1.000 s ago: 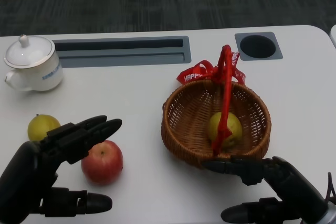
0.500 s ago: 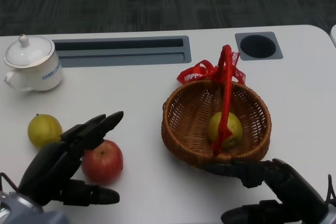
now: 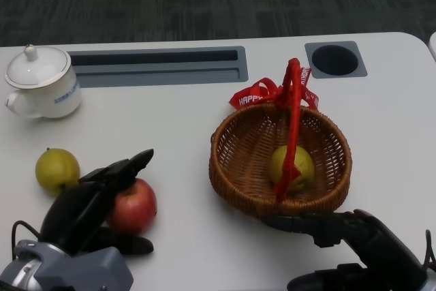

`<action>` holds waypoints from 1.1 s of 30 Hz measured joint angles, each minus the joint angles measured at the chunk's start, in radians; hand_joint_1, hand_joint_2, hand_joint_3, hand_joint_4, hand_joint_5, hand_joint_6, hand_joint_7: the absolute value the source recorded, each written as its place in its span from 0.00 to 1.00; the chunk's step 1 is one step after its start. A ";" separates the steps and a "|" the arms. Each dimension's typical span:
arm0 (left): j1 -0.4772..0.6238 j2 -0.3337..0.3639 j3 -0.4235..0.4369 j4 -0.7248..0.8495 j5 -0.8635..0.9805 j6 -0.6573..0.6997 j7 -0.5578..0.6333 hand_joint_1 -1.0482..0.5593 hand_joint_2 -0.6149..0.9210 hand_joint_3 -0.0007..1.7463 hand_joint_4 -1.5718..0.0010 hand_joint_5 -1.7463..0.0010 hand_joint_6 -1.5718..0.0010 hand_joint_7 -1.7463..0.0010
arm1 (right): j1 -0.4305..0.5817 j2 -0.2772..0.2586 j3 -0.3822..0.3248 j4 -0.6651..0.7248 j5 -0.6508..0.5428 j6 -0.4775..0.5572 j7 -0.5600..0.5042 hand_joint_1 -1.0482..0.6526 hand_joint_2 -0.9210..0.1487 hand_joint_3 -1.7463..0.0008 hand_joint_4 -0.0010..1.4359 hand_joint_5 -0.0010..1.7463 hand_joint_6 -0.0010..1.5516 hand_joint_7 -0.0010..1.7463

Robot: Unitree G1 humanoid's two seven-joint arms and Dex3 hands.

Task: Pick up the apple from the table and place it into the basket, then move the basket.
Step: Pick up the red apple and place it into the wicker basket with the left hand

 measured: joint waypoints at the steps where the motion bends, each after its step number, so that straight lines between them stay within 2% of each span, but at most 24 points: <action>1: -0.004 0.000 -0.012 0.009 -0.002 0.001 0.012 0.29 0.85 0.00 0.77 0.98 0.77 0.98 | 0.003 0.000 0.000 -0.004 0.002 0.000 0.000 0.40 0.09 1.00 0.52 0.00 0.42 0.00; 5: -0.007 -0.002 -0.050 0.023 -0.012 0.015 0.051 0.39 0.86 0.00 0.68 0.97 0.70 0.97 | 0.016 0.000 0.003 -0.022 0.003 0.004 0.000 0.40 0.09 1.00 0.52 0.00 0.42 0.00; 9: 0.014 -0.018 -0.042 0.024 -0.090 -0.015 0.043 0.55 0.89 0.01 0.43 0.94 0.50 0.95 | 0.025 -0.001 0.007 -0.026 0.004 0.007 0.004 0.40 0.09 1.00 0.52 0.00 0.43 0.00; 11: 0.039 -0.036 -0.016 0.024 -0.169 -0.060 0.007 0.58 0.92 0.01 0.32 0.93 0.41 0.95 | 0.026 -0.002 0.008 -0.026 0.005 0.007 0.007 0.40 0.09 1.00 0.52 0.00 0.43 0.00; 13: 0.072 -0.064 0.014 0.014 -0.258 -0.112 -0.053 0.59 0.94 0.01 0.27 0.93 0.35 0.95 | 0.027 -0.002 0.008 -0.026 0.005 0.008 0.008 0.39 0.08 1.00 0.52 0.00 0.43 0.00; 16: 0.132 -0.110 0.047 -0.037 -0.367 -0.163 -0.141 0.58 0.95 0.01 0.25 0.94 0.33 0.96 | 0.026 -0.002 0.008 -0.026 0.005 0.012 0.008 0.39 0.07 0.99 0.52 0.00 0.43 0.00; 19: 0.178 -0.144 0.078 -0.124 -0.418 -0.189 -0.168 0.59 0.95 0.00 0.25 0.95 0.33 0.97 | 0.025 -0.002 0.009 -0.027 0.005 0.017 0.009 0.38 0.04 0.99 0.52 0.00 0.43 0.00; 26: 0.201 -0.155 0.168 -0.318 -0.333 -0.225 -0.049 0.65 0.93 0.00 0.24 0.96 0.31 0.97 | 0.022 0.002 0.012 -0.021 0.005 0.017 0.010 0.37 0.02 0.99 0.53 0.00 0.44 0.00; 33: 0.227 -0.155 0.196 -0.424 -0.281 -0.221 -0.010 0.63 0.92 0.00 0.23 0.96 0.30 0.98 | 0.021 0.003 0.012 -0.020 0.004 0.017 0.010 0.37 0.00 0.99 0.52 0.00 0.43 0.00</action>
